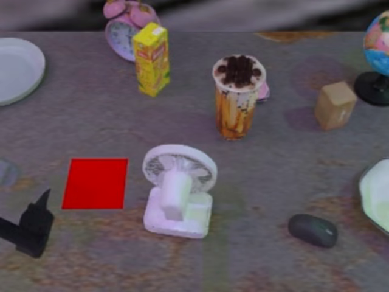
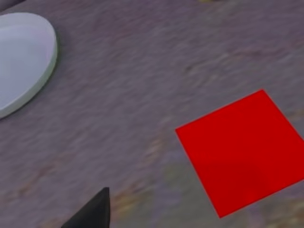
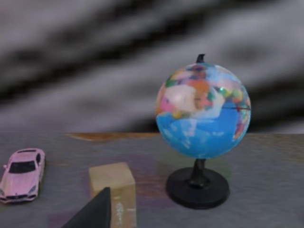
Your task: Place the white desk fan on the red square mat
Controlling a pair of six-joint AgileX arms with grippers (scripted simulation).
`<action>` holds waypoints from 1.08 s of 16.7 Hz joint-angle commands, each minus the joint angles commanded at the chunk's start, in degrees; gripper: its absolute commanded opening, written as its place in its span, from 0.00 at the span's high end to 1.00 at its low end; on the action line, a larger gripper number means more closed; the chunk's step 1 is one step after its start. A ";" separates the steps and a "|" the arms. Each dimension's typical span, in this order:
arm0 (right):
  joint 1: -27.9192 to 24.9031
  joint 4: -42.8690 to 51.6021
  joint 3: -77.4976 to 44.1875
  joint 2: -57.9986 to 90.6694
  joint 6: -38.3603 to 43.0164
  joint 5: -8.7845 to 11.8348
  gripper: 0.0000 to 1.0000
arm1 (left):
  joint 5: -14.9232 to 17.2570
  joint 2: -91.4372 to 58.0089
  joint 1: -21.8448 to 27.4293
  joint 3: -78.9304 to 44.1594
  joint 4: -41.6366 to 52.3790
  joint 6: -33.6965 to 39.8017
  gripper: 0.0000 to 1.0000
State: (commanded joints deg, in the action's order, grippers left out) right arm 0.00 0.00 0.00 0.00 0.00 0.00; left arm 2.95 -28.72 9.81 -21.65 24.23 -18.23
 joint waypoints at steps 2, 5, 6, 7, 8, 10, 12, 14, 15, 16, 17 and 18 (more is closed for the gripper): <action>0.00 0.00 0.00 0.00 0.00 0.00 0.00 | 0.65 -9.29 3.26 -9.59 6.95 -5.70 0.00; 0.00 0.00 0.00 0.00 0.00 0.00 0.00 | 1.47 -23.43 8.33 -26.22 16.78 -14.19 0.00; 0.00 0.00 0.00 0.00 0.00 0.00 0.00 | 1.65 -28.16 10.00 -32.08 19.89 -16.90 0.00; 0.00 0.00 0.00 0.00 0.00 0.00 0.00 | 1.77 -32.92 11.65 -37.94 22.93 -19.54 0.00; 0.00 0.00 0.00 0.00 0.00 0.00 0.00 | 1.83 -37.69 13.26 -43.73 25.91 -22.09 0.00; 0.00 0.00 0.00 0.00 0.00 0.00 0.00 | 1.71 -47.33 16.34 -54.82 31.80 -26.89 0.00; 0.00 0.00 0.00 0.00 0.00 0.00 0.00 | 1.27 -57.02 19.17 -64.75 37.57 -31.21 0.00; 0.00 0.00 0.00 0.00 0.00 0.00 0.00 | 0.56 -66.49 21.70 -73.16 43.08 -35.02 0.00; 0.00 0.00 0.00 0.00 0.00 0.00 0.00 | 0.14 -71.02 22.83 -76.76 45.67 -36.73 0.00; 0.00 0.00 0.00 0.00 0.00 0.00 0.00 | -0.33 -75.31 23.88 -79.93 48.11 -38.28 0.00; 0.00 0.00 0.00 0.00 0.00 0.00 0.00 | -0.81 -79.26 24.82 -82.67 50.37 -39.67 0.00; 0.00 0.00 0.00 0.00 0.00 0.00 0.00 | -1.30 -82.73 25.64 -84.98 52.42 -40.88 0.00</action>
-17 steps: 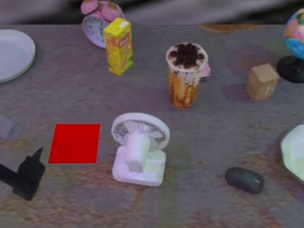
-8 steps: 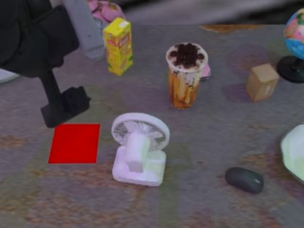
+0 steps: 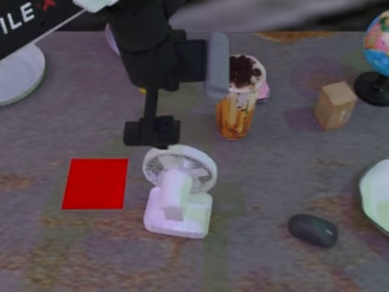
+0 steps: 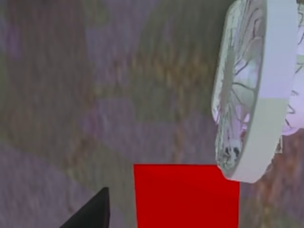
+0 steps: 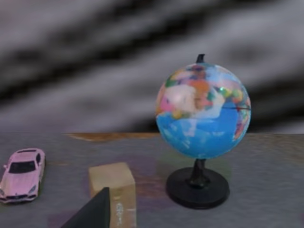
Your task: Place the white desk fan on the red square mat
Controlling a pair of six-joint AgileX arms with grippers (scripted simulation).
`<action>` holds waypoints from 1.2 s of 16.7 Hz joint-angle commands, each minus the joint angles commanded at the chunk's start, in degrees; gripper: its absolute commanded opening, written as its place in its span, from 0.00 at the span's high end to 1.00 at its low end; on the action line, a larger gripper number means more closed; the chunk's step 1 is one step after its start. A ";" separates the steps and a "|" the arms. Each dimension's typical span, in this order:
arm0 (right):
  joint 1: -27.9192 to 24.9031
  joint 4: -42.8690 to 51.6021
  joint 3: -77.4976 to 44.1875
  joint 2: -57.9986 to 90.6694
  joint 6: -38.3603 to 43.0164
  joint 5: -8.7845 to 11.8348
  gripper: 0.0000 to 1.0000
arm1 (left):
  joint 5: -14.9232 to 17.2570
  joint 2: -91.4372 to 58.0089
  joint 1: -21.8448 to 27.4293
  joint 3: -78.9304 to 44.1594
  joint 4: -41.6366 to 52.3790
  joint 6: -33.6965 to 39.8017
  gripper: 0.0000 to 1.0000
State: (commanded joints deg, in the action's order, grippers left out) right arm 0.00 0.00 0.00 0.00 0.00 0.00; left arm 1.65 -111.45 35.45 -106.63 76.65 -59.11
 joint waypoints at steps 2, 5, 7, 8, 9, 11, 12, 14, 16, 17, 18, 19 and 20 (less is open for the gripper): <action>0.00 0.00 0.00 0.00 0.00 0.00 0.00 | -0.88 -5.02 1.23 -3.23 3.25 -1.79 0.00; 0.00 0.00 0.00 0.00 0.00 0.00 0.00 | -1.57 -8.12 2.02 -5.13 5.46 -2.93 0.00; 0.00 0.00 0.00 0.00 0.00 0.00 0.00 | -1.57 -8.12 2.02 -5.13 5.46 -2.93 0.00; 0.00 0.00 0.00 0.00 0.00 0.00 0.00 | -1.57 -8.12 2.02 -5.13 5.46 -2.93 0.00; 0.00 0.00 0.00 0.00 0.00 0.00 0.00 | -1.49 -8.06 1.74 -4.97 5.33 -2.87 0.00; 0.00 0.00 0.00 0.00 0.00 0.00 0.00 | -1.57 -7.98 1.89 -3.97 4.32 -3.00 0.00; 0.00 0.00 0.00 0.00 0.00 0.00 0.00 | -1.58 -7.97 1.91 -2.58 2.94 -3.02 0.00; 0.00 0.00 0.00 0.00 0.00 0.00 0.00 | -1.57 -7.97 1.90 1.75 -1.35 -3.00 0.00; 0.00 0.00 0.00 0.00 0.00 0.00 0.00 | -1.57 -7.99 1.89 5.20 -4.83 -2.99 0.00; 0.00 0.00 0.00 0.00 0.00 0.00 0.00 | -1.57 -8.05 1.91 6.03 -5.66 -3.01 0.00; 0.00 0.00 0.00 0.00 0.00 0.00 0.00 | -1.57 -8.09 1.92 6.25 -5.89 -3.04 0.00; 0.00 0.00 0.00 0.00 0.00 0.00 0.00 | -1.57 -8.09 1.92 6.25 -5.89 -3.04 0.00; 0.00 0.00 0.00 0.00 0.00 0.00 0.00 | -1.57 -8.09 1.92 6.25 -5.89 -3.04 0.00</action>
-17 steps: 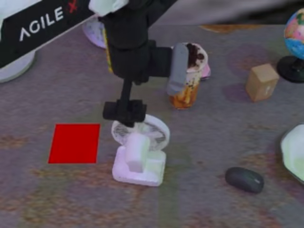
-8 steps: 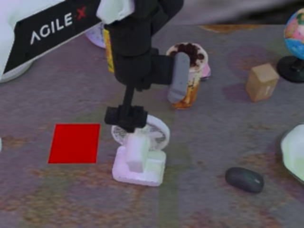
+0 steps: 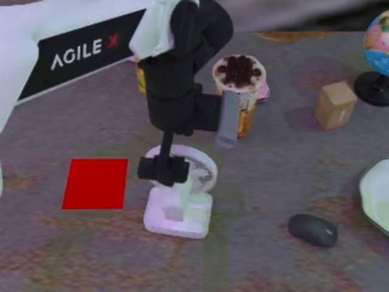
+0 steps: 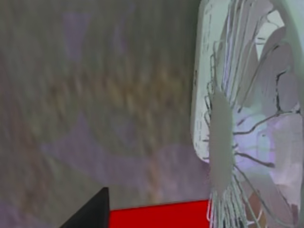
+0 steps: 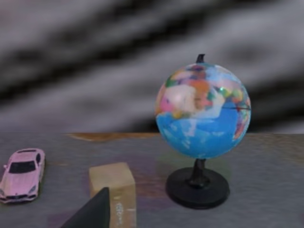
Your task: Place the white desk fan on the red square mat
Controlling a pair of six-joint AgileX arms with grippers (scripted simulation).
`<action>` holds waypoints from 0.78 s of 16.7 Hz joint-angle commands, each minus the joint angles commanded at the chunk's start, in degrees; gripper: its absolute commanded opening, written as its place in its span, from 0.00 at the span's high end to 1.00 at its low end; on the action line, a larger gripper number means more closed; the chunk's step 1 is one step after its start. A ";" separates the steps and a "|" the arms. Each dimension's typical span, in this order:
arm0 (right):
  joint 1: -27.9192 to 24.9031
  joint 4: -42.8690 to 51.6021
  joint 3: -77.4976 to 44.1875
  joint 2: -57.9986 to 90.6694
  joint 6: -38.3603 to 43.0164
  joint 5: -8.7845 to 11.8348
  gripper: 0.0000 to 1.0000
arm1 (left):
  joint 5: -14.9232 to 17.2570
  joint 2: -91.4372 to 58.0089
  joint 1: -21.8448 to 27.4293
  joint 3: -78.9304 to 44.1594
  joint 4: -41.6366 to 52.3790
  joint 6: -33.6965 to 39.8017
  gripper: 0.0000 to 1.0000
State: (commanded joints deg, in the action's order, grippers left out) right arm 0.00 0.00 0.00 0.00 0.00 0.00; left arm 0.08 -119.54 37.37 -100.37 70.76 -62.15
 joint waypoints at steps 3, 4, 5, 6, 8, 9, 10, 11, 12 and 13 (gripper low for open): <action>0.00 0.00 0.00 0.00 0.00 0.00 0.00 | 0.00 0.00 0.00 0.00 0.00 0.00 0.15; 0.00 0.00 0.00 0.00 0.00 0.00 0.00 | 0.00 0.00 0.00 0.00 0.00 0.00 0.23; 0.00 0.00 0.00 0.00 0.00 0.00 0.00 | 0.00 0.00 0.00 0.00 0.00 0.00 0.30; 0.00 0.00 0.00 0.00 0.00 0.00 0.00 | 0.00 0.00 0.00 0.00 0.00 0.00 0.38; 0.00 0.00 0.00 0.00 0.00 0.00 0.00 | 0.00 0.00 0.00 0.00 0.00 0.00 0.53; 0.00 0.00 0.00 0.00 0.00 0.00 0.00 | 0.00 0.00 0.00 0.00 0.00 0.00 0.60; 0.00 0.00 0.00 0.00 0.00 0.00 0.00 | 0.00 0.00 0.00 0.00 0.00 0.00 0.68; 0.00 0.00 0.00 0.00 0.00 0.00 0.00 | 0.00 0.00 0.00 0.00 0.00 0.00 0.75; 0.00 0.00 0.00 0.00 0.00 0.00 0.00 | 0.00 0.00 0.00 0.00 0.00 0.00 0.83; 0.00 0.00 0.00 0.00 0.00 0.00 0.00 | 0.00 0.00 0.00 0.00 0.00 0.00 0.90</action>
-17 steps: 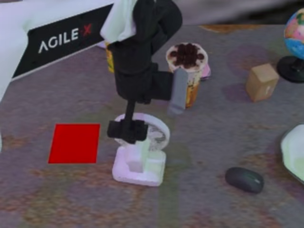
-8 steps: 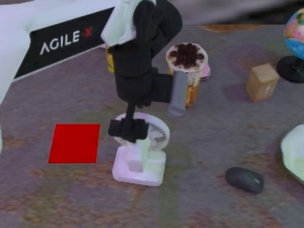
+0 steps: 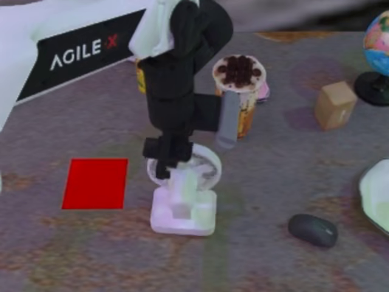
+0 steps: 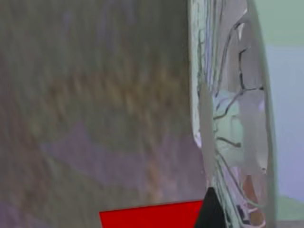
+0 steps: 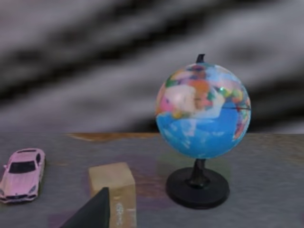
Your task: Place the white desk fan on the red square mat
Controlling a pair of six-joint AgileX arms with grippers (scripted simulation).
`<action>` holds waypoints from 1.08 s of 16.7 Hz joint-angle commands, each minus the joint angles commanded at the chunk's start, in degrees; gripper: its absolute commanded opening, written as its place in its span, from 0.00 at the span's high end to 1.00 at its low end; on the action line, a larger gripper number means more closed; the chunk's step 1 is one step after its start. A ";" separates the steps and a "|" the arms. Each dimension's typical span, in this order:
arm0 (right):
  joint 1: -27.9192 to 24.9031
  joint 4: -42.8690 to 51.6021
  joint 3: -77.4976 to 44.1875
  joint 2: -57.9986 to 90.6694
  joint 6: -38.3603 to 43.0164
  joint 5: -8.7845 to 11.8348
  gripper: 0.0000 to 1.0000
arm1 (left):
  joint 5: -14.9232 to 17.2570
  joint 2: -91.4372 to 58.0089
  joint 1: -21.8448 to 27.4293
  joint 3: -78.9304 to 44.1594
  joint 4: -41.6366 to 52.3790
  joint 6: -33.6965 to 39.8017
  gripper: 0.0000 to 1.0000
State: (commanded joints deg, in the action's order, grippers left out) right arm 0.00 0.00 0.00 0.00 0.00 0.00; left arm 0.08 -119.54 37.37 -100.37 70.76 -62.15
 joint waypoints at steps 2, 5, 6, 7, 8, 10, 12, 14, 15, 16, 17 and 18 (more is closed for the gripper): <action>0.00 0.00 0.00 0.00 0.00 0.00 0.00 | 0.00 0.00 0.00 0.00 0.00 0.00 1.00; 0.00 0.00 0.00 0.00 0.00 0.00 0.00 | 0.00 0.00 0.00 0.00 0.00 0.00 1.00; 0.00 0.00 0.00 0.00 0.00 0.00 0.00 | 0.00 0.00 0.00 0.00 0.00 0.00 1.00; 0.00 0.00 0.00 0.00 0.00 0.00 0.00 | 0.00 0.00 0.00 0.00 0.00 0.00 1.00; 0.00 0.00 0.00 0.00 0.00 0.00 0.00 | 0.00 0.00 0.00 0.00 0.00 0.00 1.00; 0.00 0.00 0.00 0.00 0.00 0.00 0.00 | -0.01 0.22 -0.07 0.06 0.02 -0.06 1.00; 0.00 0.00 0.00 0.00 0.00 0.00 0.00 | -0.11 0.07 -0.08 -0.95 1.04 -0.17 1.00; 0.00 0.00 0.00 0.00 0.00 0.00 0.00 | -0.18 -0.04 -0.47 -4.30 4.36 -0.05 1.00; 0.00 0.00 0.00 0.00 0.00 0.00 0.00 | -0.17 -0.08 -0.62 -6.50 6.51 -0.07 1.00; 0.00 0.00 0.00 0.00 0.00 0.00 0.00 | -0.11 -0.08 -0.76 -8.57 8.56 -0.09 1.00; 0.00 0.00 0.00 0.00 0.00 0.00 0.00 | -0.05 -0.04 -0.91 -10.12 10.12 -0.06 1.00; 0.00 0.00 0.00 0.00 0.00 0.00 0.00 | -0.02 0.05 -1.04 -11.06 11.07 -0.01 1.00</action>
State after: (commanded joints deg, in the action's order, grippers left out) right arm 0.00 0.00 0.00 0.00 0.00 0.00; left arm 0.07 -119.49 36.32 -111.44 81.82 -62.16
